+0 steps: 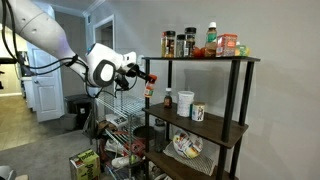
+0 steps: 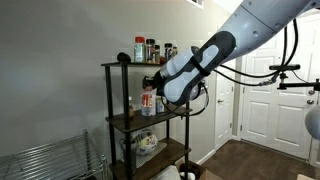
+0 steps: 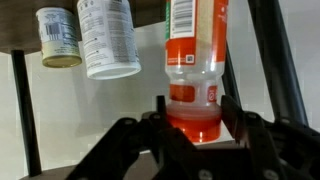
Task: Move the spice bottle on the far left and place it on the second shelf from the top
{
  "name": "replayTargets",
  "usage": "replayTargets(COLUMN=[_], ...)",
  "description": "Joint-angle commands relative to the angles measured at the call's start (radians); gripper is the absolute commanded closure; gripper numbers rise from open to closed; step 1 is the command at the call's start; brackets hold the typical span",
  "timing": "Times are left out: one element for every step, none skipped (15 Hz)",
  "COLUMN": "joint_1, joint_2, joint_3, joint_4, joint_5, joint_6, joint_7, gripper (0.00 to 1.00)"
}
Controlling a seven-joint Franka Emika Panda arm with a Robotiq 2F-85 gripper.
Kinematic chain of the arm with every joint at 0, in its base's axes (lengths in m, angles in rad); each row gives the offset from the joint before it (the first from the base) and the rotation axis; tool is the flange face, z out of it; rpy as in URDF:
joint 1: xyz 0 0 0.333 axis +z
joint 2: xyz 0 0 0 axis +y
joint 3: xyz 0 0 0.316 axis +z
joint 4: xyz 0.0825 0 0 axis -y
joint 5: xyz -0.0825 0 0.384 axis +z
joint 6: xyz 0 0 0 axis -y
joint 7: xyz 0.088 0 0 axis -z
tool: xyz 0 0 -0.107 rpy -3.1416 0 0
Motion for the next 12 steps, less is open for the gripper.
replayTargets(joint_1=[-0.073, -0.099, -0.144, -0.194, -0.236, -0.282, -0.334, -0.381, -0.42, -0.451, -0.474, -0.493], joint_2=[-0.091, -0.094, -0.126, -0.151, -0.178, -0.216, -0.236, -0.257, -0.285, -0.31, -0.336, -0.363], joint_3=[0.058, 0.085, 0.119, 0.159, 0.189, 0.217, 0.262, 0.291, 0.317, 0.341, 0.351, 0.359], joint_4=[0.092, 0.108, 0.133, 0.157, 0.177, 0.198, 0.213, 0.223, 0.241, 0.263, 0.287, 0.313], joint_5=[0.029, 0.022, 0.024, 0.024, 0.026, 0.031, 0.053, 0.033, 0.04, 0.064, 0.07, 0.079], joint_6=[0.001, 0.001, 0.001, 0.001, 0.003, 0.003, 0.002, 0.005, 0.005, 0.002, 0.002, 0.0], joint_7=[0.103, 0.127, 0.161, 0.194, 0.223, 0.252, 0.252, 0.295, 0.313, 0.312, 0.324, 0.33], gripper=[0.69, 0.69, 0.69, 0.69, 0.69, 0.69, 0.69, 0.69, 0.69, 0.69, 0.69, 0.69])
